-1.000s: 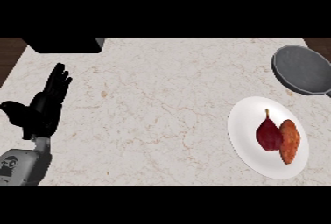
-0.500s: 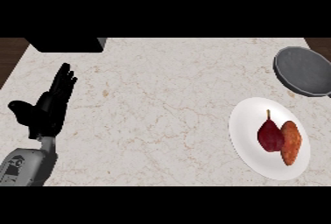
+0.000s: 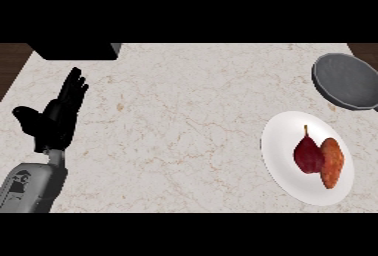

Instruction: Pick the pear from the plate and place it in the pan

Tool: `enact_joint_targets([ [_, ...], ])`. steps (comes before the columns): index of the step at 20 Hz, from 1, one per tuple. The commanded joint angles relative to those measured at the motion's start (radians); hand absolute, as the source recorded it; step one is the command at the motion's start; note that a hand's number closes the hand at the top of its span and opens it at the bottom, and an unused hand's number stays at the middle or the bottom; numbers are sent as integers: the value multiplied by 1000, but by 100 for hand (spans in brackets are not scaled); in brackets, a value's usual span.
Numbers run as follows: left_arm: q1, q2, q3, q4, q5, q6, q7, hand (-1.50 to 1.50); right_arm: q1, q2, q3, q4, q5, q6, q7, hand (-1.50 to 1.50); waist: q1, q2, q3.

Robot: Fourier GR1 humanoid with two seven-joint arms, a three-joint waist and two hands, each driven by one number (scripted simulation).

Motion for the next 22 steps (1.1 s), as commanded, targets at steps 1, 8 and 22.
enact_joint_targets([
  [1, 48, 0, 4, -102, -9, 12, 61, 0, 74, 57, -5, -143, -28, 32, 63, -150, -5, -5, 0],
  [8, 88, -52, -16, -160, -54, 32, 56, 0, 65, 146, 58, -170, 121, -5, 198, -150, 7, -1, 1],
  [22, 79, -109, 6, -86, -127, -2, 1, 0, 6, 251, 46, -61, 313, 55, 222, -150, 3, 0, 1],
])
